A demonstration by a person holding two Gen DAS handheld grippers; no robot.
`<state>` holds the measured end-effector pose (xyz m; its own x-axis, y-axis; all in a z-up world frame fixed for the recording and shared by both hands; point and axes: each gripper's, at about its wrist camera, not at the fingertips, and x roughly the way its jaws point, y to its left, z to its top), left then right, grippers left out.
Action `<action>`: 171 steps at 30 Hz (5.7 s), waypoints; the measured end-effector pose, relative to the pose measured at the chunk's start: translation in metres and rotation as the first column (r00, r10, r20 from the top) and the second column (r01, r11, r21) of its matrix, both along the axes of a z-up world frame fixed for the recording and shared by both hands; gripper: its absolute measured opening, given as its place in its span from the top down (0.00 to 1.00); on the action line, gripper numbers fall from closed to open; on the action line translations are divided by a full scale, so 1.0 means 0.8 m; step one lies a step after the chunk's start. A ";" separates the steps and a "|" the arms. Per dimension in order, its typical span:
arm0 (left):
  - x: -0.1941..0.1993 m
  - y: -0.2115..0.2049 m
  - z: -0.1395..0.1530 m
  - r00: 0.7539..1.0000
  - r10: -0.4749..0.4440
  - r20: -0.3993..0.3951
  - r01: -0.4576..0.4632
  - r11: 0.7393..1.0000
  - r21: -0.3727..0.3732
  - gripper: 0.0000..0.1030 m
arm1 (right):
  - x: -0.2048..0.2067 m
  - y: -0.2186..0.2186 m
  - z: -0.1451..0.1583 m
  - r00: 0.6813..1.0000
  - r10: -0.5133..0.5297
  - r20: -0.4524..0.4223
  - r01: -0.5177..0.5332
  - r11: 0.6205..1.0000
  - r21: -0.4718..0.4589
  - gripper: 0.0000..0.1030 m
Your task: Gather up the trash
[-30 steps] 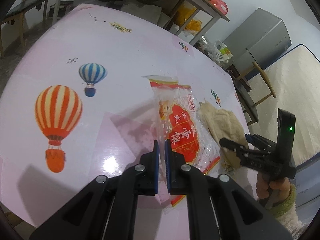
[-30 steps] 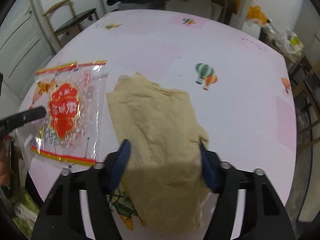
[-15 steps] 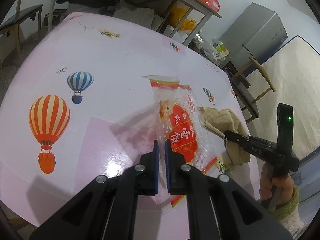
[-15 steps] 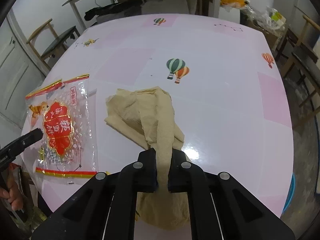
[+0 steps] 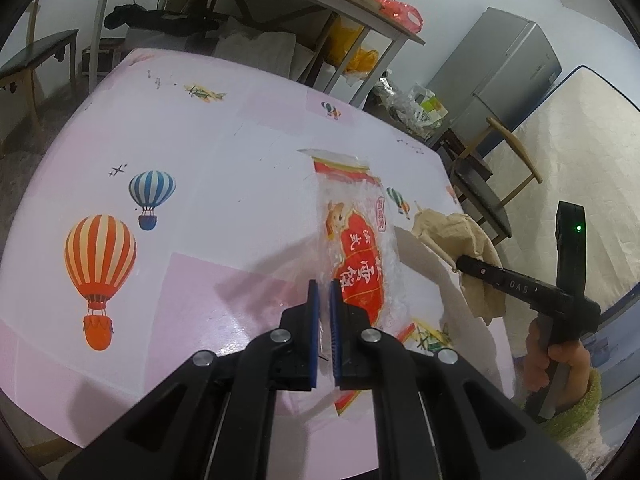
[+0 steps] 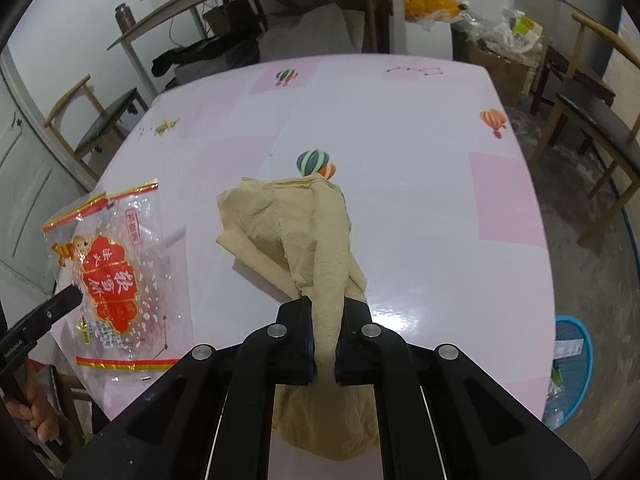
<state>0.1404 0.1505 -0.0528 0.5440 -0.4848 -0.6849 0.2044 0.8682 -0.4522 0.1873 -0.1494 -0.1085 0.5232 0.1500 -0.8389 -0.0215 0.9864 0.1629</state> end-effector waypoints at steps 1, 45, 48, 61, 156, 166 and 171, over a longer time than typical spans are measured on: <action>-0.002 0.000 0.002 1.000 0.001 0.005 -0.001 1.000 -0.005 0.96 | -0.001 -0.002 0.003 1.000 -0.004 0.007 0.004 1.000 0.003 0.95; -0.014 -0.076 0.101 0.975 -0.124 0.182 0.142 0.986 -0.087 0.96 | -0.092 -0.136 0.099 0.946 -0.259 0.196 0.228 0.959 0.169 0.95; -0.007 -0.105 0.108 0.964 -0.187 0.187 0.208 0.973 -0.098 0.96 | -0.132 -0.179 0.114 0.905 -0.358 0.228 0.326 0.930 0.170 0.95; 0.026 -0.374 0.078 0.825 -0.564 -0.009 0.561 0.821 -0.105 0.96 | -0.317 -0.374 -0.002 0.631 -0.775 0.022 0.747 0.615 0.251 0.94; -0.158 -0.307 0.084 0.953 -0.154 0.260 0.036 0.912 0.410 0.05 | -0.358 -0.136 0.057 0.786 -0.555 0.271 0.610 0.766 -0.201 0.08; -0.155 -0.289 0.052 0.983 -0.133 0.125 0.069 0.905 0.419 0.05 | -0.368 -0.129 0.040 0.699 -0.681 0.218 0.715 0.667 -0.210 0.08; -0.165 -0.302 0.047 0.978 -0.182 0.105 0.123 0.901 0.417 0.05 | -0.378 -0.123 0.047 0.671 -0.702 0.237 0.741 0.636 -0.214 0.08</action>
